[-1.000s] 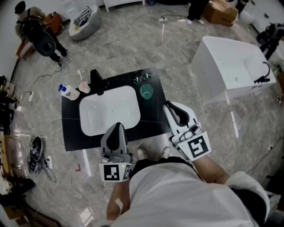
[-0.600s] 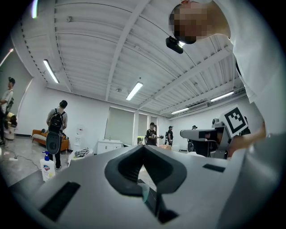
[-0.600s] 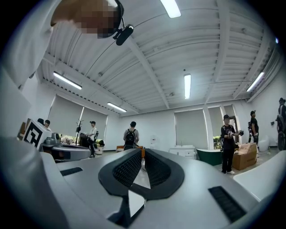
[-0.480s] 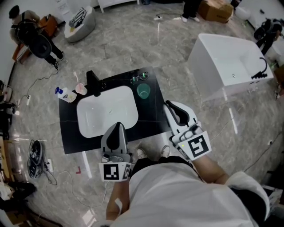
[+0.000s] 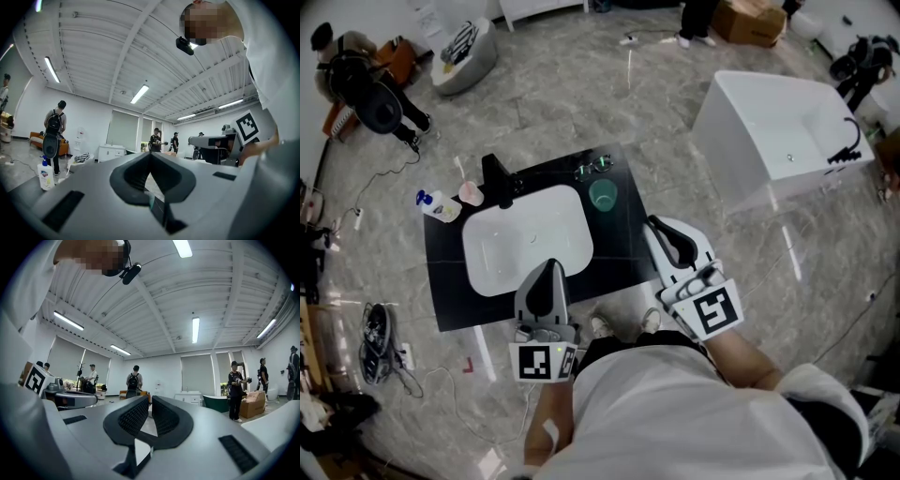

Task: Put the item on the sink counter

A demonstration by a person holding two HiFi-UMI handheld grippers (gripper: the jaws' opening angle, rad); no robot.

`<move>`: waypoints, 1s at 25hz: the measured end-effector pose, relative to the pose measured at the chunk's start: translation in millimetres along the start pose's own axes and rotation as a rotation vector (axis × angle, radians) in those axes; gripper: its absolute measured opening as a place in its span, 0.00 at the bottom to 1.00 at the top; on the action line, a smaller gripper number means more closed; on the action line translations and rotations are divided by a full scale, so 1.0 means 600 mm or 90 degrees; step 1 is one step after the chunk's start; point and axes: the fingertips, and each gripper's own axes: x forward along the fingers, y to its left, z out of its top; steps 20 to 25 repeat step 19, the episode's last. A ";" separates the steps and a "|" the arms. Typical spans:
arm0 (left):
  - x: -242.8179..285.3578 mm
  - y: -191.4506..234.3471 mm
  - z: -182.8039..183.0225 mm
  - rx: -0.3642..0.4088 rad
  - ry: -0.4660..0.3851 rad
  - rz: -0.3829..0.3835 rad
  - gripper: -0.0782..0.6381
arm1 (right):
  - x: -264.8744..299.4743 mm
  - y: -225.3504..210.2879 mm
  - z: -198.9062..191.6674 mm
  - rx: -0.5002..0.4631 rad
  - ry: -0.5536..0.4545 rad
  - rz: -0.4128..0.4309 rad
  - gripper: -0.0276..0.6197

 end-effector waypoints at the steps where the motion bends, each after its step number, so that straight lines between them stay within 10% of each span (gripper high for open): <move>1: 0.000 0.001 0.000 0.000 0.000 -0.001 0.11 | 0.001 0.000 -0.001 0.001 0.000 0.000 0.12; 25: 0.004 0.004 -0.008 0.000 0.002 -0.001 0.11 | 0.006 -0.003 -0.010 0.003 0.005 -0.001 0.12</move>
